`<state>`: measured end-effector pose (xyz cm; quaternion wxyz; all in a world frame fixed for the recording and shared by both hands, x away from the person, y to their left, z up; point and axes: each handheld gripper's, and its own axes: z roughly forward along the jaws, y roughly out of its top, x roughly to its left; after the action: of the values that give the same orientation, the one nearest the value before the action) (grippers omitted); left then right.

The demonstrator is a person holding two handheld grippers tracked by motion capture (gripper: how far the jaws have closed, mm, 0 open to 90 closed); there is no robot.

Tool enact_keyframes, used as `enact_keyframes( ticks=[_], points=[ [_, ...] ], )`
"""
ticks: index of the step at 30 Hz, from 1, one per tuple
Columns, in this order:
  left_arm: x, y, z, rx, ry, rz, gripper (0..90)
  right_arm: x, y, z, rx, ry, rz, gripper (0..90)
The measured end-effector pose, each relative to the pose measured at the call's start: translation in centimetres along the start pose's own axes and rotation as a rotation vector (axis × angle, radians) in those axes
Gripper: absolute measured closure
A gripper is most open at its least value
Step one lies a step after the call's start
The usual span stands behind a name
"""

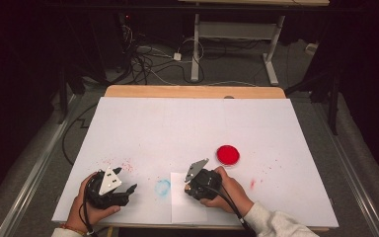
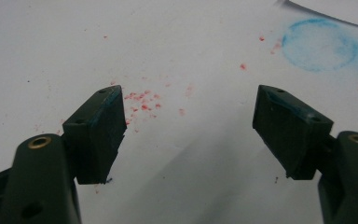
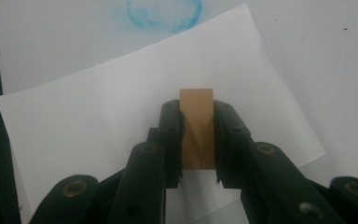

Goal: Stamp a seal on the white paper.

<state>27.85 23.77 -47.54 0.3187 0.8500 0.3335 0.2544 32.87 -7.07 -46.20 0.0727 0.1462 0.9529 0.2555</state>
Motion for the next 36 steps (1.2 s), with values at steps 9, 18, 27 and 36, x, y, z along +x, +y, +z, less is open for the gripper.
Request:
enact_keyframes(
  ticks=[9,18,27,36],
  points=[
    [0.05,0.03,0.13,0.001,0.003,-0.011,24.8,-0.72,0.47,0.19,0.035,0.047,0.017,75.8],
    [-0.05,0.24,0.28,0.003,-0.003,-0.002,24.7,-0.55,0.6,0.21,0.049,0.033,0.005,75.8],
    [-0.06,0.23,0.31,-0.004,-0.008,-0.003,25.0,-0.38,0.46,0.18,0.041,0.022,0.005,75.8],
    [-0.04,0.31,0.3,0.001,-0.006,0.003,24.7,-0.38,0.38,0.18,0.036,0.024,0.011,75.8]
  ],
)
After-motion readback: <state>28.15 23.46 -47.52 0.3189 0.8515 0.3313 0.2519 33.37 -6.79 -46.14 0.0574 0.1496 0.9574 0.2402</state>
